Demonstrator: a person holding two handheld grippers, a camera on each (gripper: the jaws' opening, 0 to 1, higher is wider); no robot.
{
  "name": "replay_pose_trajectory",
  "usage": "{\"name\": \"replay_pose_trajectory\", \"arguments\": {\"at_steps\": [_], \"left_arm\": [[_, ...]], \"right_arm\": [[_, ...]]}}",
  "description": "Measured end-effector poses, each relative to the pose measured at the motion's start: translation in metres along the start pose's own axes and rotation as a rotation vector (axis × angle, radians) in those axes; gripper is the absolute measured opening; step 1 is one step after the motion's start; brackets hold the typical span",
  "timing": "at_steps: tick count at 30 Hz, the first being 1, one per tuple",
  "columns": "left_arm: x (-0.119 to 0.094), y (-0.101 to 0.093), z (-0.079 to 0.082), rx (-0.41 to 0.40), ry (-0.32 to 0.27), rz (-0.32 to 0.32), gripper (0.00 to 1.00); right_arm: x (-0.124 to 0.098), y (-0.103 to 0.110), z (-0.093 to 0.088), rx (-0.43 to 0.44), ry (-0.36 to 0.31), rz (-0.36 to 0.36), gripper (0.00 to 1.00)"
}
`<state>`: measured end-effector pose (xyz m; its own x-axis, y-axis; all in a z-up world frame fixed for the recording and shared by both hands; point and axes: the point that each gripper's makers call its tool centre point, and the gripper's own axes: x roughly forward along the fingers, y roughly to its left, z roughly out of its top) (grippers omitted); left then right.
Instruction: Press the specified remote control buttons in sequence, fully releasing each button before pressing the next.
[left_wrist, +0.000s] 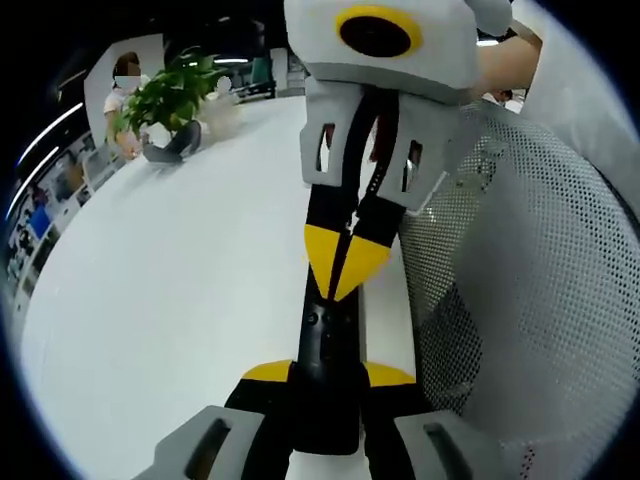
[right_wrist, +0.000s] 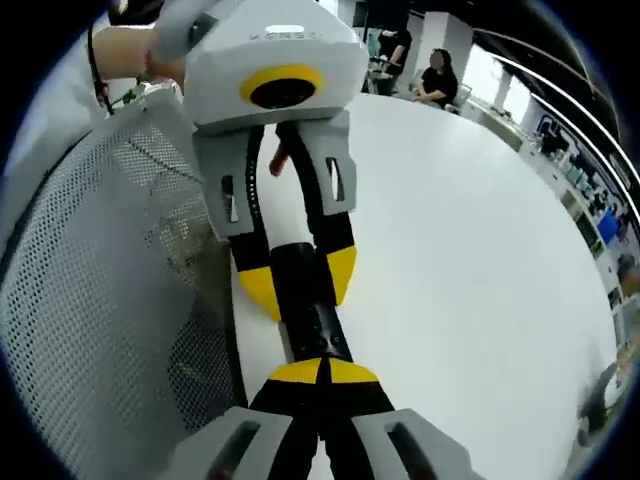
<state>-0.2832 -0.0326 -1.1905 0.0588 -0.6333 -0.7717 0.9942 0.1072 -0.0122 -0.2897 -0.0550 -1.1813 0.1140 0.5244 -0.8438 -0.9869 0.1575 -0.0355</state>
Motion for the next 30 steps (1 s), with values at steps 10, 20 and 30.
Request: {"name": "replay_pose_trajectory", "arguments": {"at_steps": [10,20,30], "left_arm": [[0.0002,-0.0006,0.0004,0.003,0.000,-0.003,0.25],[0.0004,-0.0009,0.0005,0.019,0.018,-0.012,0.25],[-0.0003,-0.0008,0.0004,0.018,-0.016,-0.014,0.25]], "right_arm": [[0.0069,0.0117,0.0062,-0.070,0.026,0.008,0.00],[0.0102,0.0115,0.0066,-0.043,0.047,0.019,0.00],[0.0068,0.0090,0.0071,0.104,-0.045,0.049,0.00]]}}
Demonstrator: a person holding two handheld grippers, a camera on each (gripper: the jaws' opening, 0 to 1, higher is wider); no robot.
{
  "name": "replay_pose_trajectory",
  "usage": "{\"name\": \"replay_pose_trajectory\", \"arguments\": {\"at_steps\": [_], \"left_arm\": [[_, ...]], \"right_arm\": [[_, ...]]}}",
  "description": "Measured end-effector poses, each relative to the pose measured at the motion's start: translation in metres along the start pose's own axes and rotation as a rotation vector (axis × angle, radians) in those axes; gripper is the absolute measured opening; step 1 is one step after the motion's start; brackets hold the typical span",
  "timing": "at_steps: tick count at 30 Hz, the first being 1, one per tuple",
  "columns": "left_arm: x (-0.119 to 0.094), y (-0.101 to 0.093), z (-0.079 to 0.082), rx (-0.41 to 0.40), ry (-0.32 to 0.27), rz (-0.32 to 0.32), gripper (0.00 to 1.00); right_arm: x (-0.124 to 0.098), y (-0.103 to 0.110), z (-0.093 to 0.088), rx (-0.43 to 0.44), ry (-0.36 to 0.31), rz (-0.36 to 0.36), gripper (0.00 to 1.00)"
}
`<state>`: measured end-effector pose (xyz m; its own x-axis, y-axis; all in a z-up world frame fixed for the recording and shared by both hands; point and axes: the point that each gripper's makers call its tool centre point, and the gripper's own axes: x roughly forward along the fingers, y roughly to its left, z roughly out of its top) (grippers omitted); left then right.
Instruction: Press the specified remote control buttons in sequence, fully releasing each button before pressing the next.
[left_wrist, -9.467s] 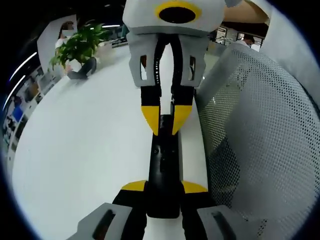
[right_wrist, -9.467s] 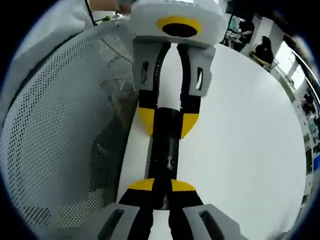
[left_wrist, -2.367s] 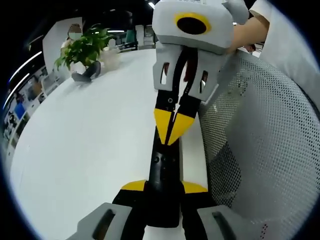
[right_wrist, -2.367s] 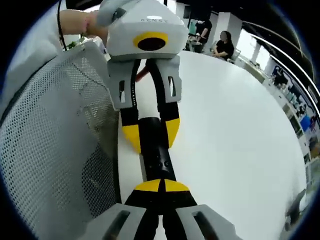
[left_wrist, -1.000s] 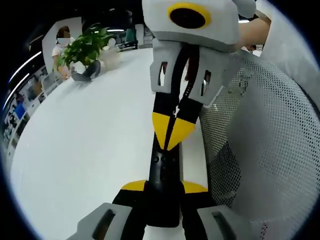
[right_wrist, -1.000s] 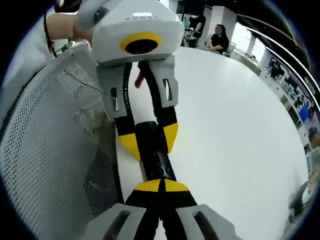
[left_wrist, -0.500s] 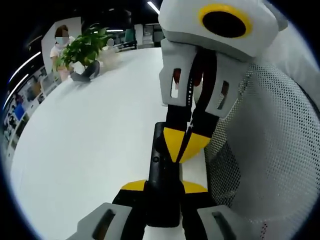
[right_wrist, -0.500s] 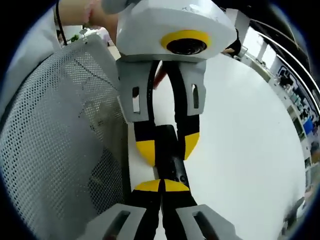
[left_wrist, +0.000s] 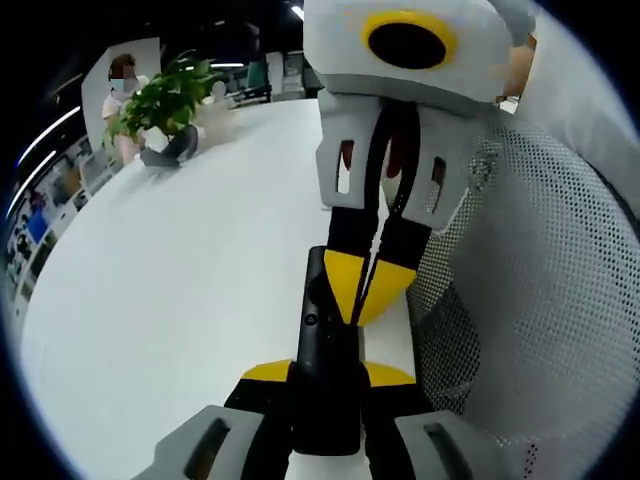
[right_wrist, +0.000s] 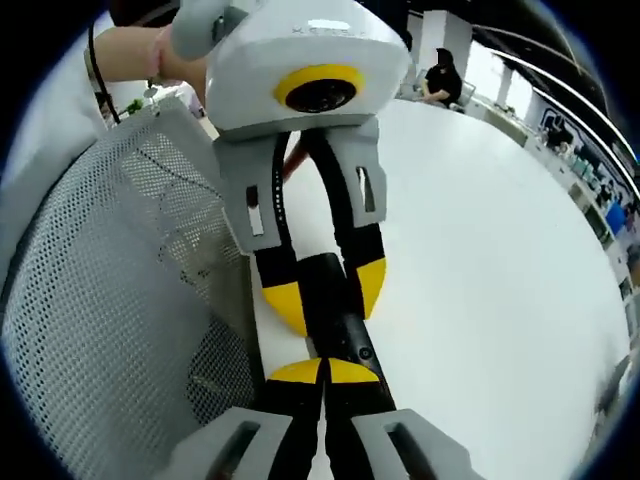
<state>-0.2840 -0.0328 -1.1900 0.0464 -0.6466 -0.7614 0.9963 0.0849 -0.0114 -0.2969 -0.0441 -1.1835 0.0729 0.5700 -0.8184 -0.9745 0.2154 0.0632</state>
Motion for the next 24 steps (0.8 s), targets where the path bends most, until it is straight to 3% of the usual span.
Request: {"name": "replay_pose_trajectory", "arguments": {"at_steps": [12,17,21,24], "left_arm": [[0.000,0.000,0.000,-0.004,-0.015,0.001,0.25],[0.000,0.000,0.001,0.003,-0.006,-0.003,0.25],[0.000,0.000,0.001,0.003,0.011,-0.003,0.25],[0.000,-0.001,0.000,0.006,0.013,-0.003,0.25]], "right_arm": [[0.000,-0.012,0.003,-0.047,0.027,-0.025,0.00],[0.001,-0.011,0.002,-0.127,0.090,-0.029,0.00],[0.002,-0.011,0.002,-0.247,0.167,-0.059,0.00],[0.003,-0.010,0.003,-0.270,0.192,-0.051,0.00]]}}
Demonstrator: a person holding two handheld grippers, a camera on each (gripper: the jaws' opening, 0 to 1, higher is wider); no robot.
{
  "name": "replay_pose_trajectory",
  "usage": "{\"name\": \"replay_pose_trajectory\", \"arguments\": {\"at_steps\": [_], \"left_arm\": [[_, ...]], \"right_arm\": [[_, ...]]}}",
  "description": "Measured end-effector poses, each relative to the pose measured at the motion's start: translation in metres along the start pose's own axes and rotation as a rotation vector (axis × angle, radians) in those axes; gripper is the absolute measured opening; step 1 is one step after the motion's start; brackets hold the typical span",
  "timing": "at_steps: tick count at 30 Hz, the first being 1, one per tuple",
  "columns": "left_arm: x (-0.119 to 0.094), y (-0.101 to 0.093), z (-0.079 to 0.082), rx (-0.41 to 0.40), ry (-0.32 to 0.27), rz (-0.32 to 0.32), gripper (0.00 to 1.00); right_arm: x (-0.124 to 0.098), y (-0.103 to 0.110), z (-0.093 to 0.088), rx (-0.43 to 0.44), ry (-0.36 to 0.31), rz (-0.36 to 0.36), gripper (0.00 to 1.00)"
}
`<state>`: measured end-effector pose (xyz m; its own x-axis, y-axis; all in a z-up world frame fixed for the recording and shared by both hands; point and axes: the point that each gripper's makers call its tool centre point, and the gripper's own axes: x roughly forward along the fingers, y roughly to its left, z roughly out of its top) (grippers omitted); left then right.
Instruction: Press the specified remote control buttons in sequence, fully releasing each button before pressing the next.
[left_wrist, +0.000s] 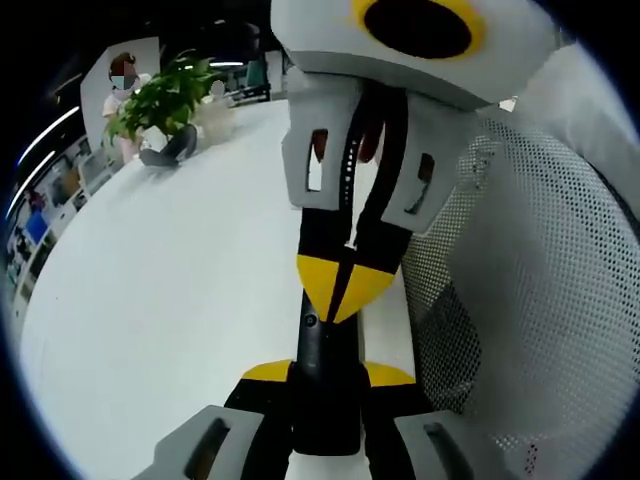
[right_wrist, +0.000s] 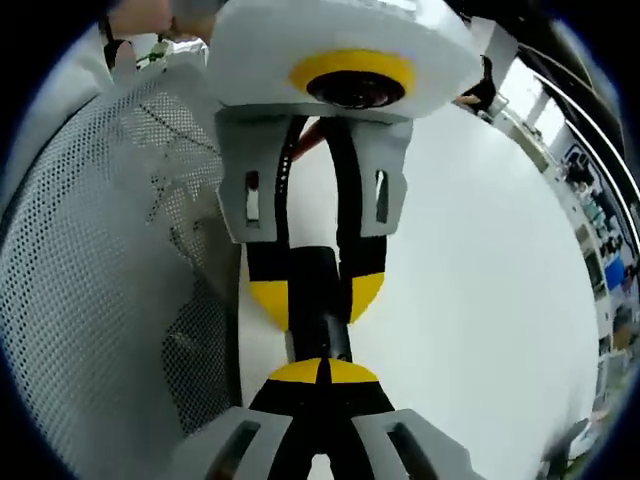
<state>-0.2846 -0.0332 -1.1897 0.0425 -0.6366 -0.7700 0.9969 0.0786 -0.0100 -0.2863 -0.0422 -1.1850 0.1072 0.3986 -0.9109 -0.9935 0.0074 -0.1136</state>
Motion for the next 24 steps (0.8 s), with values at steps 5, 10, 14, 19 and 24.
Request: {"name": "replay_pose_trajectory", "arguments": {"at_steps": [5,10,14,19,24], "left_arm": [[-0.001,0.000,0.000,-0.005,-0.014,0.001,0.25],[-0.001,0.000,-0.001,-0.006,-0.029,0.002,0.25],[0.000,0.000,0.000,-0.010,-0.036,0.004,0.25],[0.000,0.000,0.000,-0.007,-0.035,0.003,0.25],[-0.001,-0.001,0.000,-0.001,-0.036,0.002,0.25]], "right_arm": [[-0.002,0.000,0.000,0.085,-0.053,0.062,0.00],[-0.005,-0.008,-0.002,0.240,-0.111,0.111,0.00],[-0.002,-0.015,-0.004,0.217,-0.086,0.093,0.00],[0.000,-0.016,-0.001,0.221,-0.070,0.123,0.00],[0.002,-0.016,0.000,0.247,-0.024,0.145,0.00]]}}
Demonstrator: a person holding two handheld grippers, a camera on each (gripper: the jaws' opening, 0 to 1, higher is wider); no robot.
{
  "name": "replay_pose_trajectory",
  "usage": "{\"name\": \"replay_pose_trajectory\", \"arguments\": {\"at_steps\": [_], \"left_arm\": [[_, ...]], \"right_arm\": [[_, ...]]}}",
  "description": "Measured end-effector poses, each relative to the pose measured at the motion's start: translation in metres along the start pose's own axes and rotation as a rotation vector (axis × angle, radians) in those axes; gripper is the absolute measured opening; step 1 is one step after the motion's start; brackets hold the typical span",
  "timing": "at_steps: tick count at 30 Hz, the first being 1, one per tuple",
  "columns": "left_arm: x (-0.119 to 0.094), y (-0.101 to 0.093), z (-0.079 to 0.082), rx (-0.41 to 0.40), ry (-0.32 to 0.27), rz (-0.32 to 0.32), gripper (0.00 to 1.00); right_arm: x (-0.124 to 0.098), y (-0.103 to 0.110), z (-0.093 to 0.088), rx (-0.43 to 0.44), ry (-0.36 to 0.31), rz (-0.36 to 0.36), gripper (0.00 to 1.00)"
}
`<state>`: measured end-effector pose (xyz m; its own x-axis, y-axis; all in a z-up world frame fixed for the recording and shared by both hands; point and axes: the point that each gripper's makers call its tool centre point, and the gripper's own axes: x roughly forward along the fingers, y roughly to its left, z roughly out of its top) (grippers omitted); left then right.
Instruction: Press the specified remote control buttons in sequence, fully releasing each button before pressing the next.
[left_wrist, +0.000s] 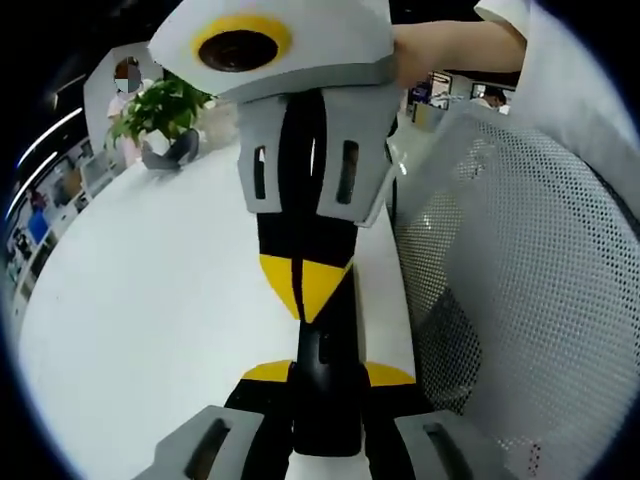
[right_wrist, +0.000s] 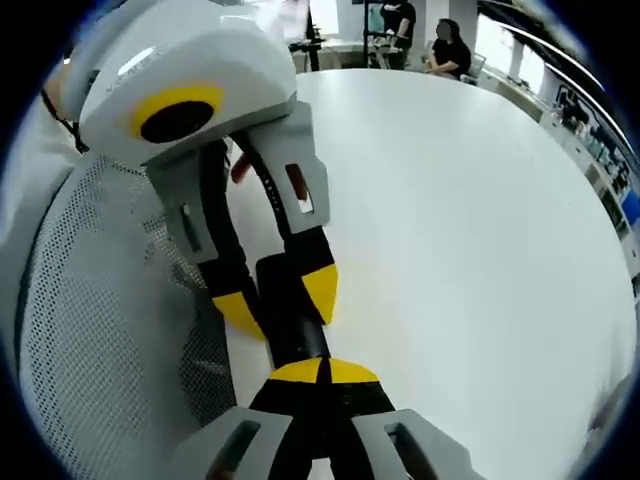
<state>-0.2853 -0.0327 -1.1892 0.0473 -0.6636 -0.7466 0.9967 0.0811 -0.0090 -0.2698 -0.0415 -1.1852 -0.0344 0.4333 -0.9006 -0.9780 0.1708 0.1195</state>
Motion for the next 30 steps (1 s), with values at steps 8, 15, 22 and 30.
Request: {"name": "replay_pose_trajectory", "arguments": {"at_steps": [8,15,22,30], "left_arm": [[0.000,0.000,0.000,-0.002,-0.013,-0.001,0.25],[-0.001,0.000,0.000,-0.021,-0.045,0.007,0.24],[-0.001,0.000,0.000,-0.033,-0.073,0.018,0.25],[-0.001,0.000,0.001,-0.043,-0.095,0.031,0.25]], "right_arm": [[0.001,-0.001,-0.001,0.007,0.035,0.007,0.00],[-0.001,-0.001,0.000,0.088,-0.074,0.026,0.00],[-0.006,0.014,0.001,0.058,-0.115,0.036,0.00],[0.001,0.021,0.007,-0.097,-0.081,-0.005,0.00]]}}
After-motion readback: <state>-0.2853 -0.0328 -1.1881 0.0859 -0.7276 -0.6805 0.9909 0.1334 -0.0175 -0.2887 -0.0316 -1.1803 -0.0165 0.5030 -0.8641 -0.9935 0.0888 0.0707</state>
